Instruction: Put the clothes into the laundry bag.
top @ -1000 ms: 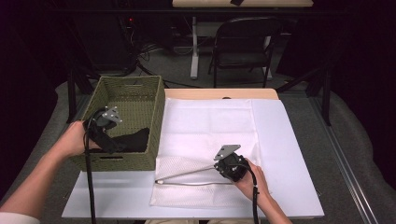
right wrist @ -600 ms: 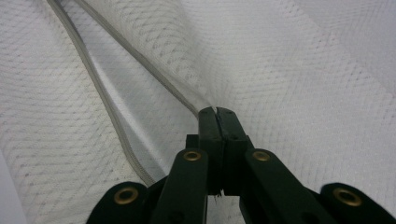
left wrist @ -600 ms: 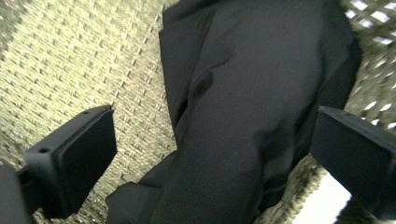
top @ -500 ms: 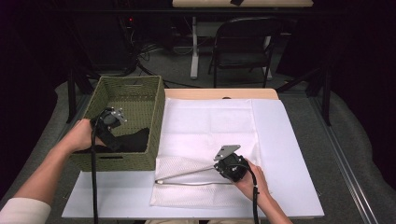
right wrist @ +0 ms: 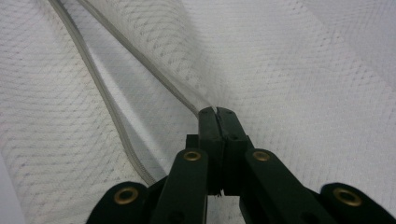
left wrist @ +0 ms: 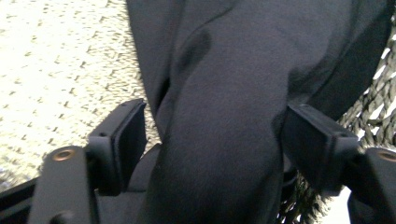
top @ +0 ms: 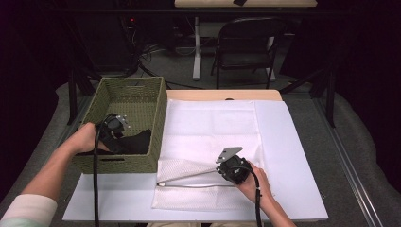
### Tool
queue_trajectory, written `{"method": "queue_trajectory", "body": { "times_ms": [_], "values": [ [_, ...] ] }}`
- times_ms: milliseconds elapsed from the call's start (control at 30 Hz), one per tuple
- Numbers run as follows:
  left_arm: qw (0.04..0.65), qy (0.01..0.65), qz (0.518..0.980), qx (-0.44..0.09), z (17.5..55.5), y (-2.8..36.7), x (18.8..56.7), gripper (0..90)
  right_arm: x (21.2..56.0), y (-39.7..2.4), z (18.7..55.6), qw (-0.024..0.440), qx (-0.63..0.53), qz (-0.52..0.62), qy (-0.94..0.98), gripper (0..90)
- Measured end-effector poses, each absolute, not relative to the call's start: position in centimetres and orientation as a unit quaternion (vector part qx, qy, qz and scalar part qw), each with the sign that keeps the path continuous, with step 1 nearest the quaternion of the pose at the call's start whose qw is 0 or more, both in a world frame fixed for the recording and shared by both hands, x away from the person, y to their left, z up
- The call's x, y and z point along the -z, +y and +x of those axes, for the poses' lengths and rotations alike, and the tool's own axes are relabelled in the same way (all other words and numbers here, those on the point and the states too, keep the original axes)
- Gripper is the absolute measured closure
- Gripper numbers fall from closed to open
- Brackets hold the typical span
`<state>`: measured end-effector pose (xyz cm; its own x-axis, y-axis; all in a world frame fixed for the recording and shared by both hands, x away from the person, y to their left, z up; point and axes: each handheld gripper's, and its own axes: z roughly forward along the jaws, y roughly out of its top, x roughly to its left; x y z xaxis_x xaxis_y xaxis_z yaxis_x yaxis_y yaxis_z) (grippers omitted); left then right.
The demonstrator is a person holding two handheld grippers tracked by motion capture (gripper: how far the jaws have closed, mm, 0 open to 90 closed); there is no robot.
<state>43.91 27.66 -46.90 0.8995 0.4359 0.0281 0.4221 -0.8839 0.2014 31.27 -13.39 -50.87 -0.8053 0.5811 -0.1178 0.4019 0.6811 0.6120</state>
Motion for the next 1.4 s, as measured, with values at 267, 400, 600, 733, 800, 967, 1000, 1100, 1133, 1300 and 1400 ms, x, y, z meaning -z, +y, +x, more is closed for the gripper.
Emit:
{"method": "queue_trajectory", "body": {
  "times_ms": [267,400,600,733,800,967,1000,1100,1133,1300,1400],
  "values": [
    [0.061,0.201,0.978,-0.010,44.4,26.6,47.9,33.5,50.9,-13.3,31.2,0.153,-0.291,0.274,0.904,90.0],
    [0.054,0.192,0.980,-0.003,44.4,26.5,48.6,38.6,50.8,-13.3,31.1,0.154,-0.288,0.271,0.906,90.0],
    [0.072,0.190,0.979,0.004,44.3,27.0,48.7,51.2,50.8,-13.3,31.1,0.154,-0.288,0.271,0.905,90.0],
    [0.086,0.185,0.979,0.002,44.0,27.3,48.7,59.4,50.8,-13.2,31.1,0.156,-0.288,0.271,0.905,90.0],
    [0.088,0.181,0.980,-0.002,43.8,27.4,48.6,61.5,50.8,-13.2,31.1,0.156,-0.289,0.273,0.904,90.0],
    [0.097,0.184,0.978,-0.002,43.6,27.6,48.4,64.1,50.8,-13.2,31.1,0.157,-0.288,0.270,0.905,90.0],
    [0.098,0.184,0.978,-0.002,43.6,27.6,48.3,64.5,50.8,-13.2,31.1,0.158,-0.289,0.270,0.905,90.0],
    [0.099,0.176,0.979,-0.009,43.4,27.7,48.1,64.9,50.8,-13.2,31.1,0.158,-0.287,0.270,0.905,90.0],
    [0.097,0.174,0.980,-0.012,43.3,27.7,48.0,65.0,50.8,-13.2,31.1,0.158,-0.286,0.269,0.906,90.0],
    [0.107,0.174,0.979,-0.016,43.1,27.9,47.8,65.3,50.7,-13.2,31.0,0.157,-0.289,0.276,0.903,90.0],
    [0.113,0.171,0.979,-0.020,43.0,28.2,47.5,65.4,50.8,-13.3,31.1,0.157,-0.287,0.271,0.905,90.0]
  ]
}}
